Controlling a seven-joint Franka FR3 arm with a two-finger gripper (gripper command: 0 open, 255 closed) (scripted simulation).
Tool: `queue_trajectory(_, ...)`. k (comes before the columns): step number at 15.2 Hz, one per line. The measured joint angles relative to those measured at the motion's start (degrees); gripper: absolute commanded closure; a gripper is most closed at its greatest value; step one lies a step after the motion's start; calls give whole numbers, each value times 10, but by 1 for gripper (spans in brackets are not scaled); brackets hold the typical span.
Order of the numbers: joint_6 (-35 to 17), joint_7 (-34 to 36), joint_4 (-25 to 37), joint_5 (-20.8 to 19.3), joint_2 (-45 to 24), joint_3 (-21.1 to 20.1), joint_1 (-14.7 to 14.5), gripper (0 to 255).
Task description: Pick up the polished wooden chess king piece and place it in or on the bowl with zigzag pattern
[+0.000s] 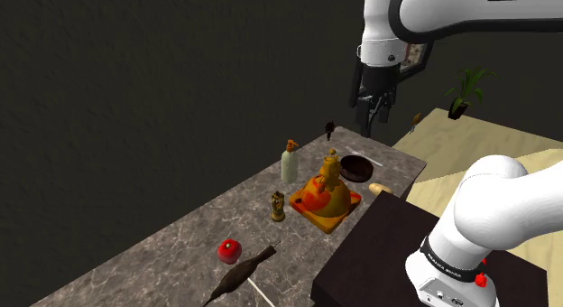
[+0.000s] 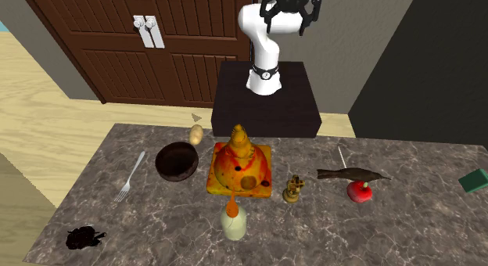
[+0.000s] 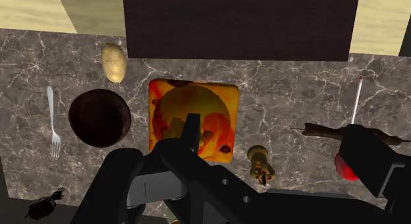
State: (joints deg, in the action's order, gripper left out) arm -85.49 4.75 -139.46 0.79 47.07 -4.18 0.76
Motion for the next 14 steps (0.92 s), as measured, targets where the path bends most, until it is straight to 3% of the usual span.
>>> queue_trajectory(5, -56, 8, -19, 7, -40, -8, -1, 0)
queue_trajectory(14, -238, 29, -42, 16, -206, -31, -1, 0)
